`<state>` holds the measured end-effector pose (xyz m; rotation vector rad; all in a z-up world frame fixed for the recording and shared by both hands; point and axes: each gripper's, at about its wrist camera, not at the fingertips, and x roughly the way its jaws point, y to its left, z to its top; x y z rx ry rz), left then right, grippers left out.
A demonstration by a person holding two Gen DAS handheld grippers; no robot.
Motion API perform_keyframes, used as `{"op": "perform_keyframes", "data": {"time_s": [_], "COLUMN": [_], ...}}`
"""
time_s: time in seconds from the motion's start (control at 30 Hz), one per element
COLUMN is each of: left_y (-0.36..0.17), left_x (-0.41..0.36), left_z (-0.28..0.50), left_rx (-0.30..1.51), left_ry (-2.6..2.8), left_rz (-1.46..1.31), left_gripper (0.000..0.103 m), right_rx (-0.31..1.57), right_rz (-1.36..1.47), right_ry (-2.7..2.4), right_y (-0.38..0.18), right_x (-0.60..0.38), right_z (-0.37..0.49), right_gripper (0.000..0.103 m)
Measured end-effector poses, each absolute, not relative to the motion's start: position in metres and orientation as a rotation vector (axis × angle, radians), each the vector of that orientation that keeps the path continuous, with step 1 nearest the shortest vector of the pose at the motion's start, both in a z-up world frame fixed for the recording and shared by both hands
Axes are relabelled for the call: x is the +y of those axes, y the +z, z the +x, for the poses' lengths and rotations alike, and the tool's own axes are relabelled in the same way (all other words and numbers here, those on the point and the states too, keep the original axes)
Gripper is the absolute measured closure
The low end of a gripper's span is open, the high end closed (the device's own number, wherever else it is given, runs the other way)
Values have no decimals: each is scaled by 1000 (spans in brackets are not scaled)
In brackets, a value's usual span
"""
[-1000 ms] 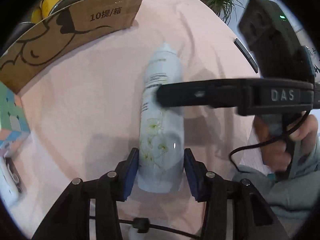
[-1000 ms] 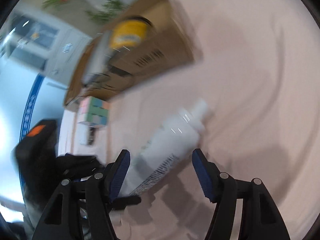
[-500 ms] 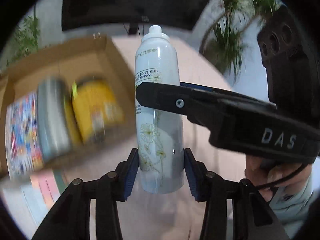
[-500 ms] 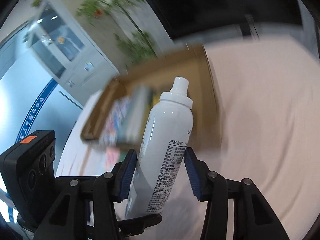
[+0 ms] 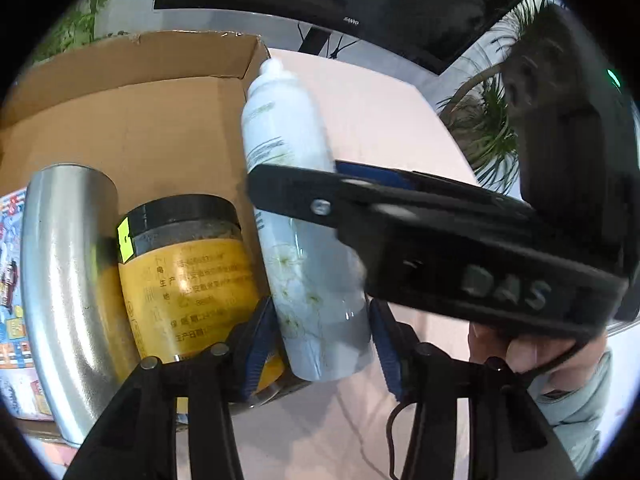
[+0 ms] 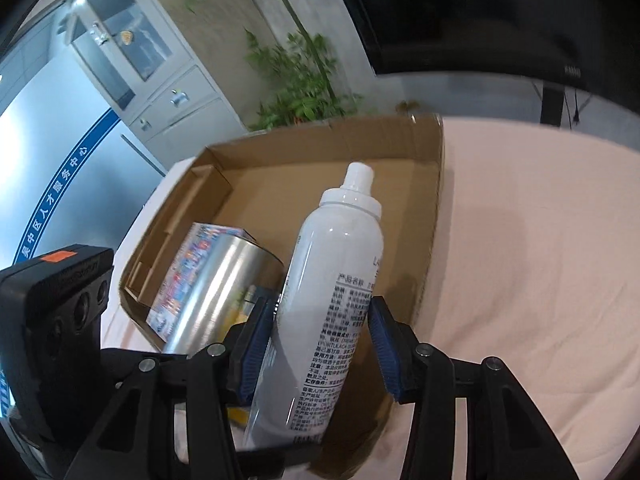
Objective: Organize rigid objects
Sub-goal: 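Set the white spray bottle in the box beside the yellow jar, then move both grippers toward the white handheld fan on the table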
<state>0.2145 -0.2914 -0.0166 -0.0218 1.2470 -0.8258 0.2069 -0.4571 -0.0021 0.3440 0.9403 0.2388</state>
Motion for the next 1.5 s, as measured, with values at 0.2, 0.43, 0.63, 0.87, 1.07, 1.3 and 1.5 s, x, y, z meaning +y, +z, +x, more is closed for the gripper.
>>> {"op": "perform_keyframes", "data": {"time_s": [0.2, 0.43, 0.63, 0.87, 1.07, 1.3, 1.5], "left_y": [9, 158, 274, 174, 10, -33, -33], "left_x": [-256, -132, -18, 28, 15, -5, -14], "left_z": [200, 150, 77, 27, -6, -9, 7], "left_rx": [1202, 772, 540, 782, 1044, 1087, 1064], "left_ry": [-832, -665, -402, -464, -570, -631, -667], "left_rz": [-18, 52, 76, 38, -135, -236, -240], "left_gripper": [55, 26, 15, 14, 16, 16, 16], "right_rx": [1051, 850, 575, 504, 751, 754, 782], "right_rz": [278, 200, -8, -175, -244, -217, -137], "right_ry": [142, 93, 227, 486, 575, 476, 497], "right_y": [-31, 31, 79, 38, -50, -56, -58], "right_x": [-443, -410, -320, -205, -141, -135, -164], "right_z": [215, 133, 9, -102, -120, -112, -90], "right_gripper": [55, 9, 1, 0, 6, 55, 61]}}
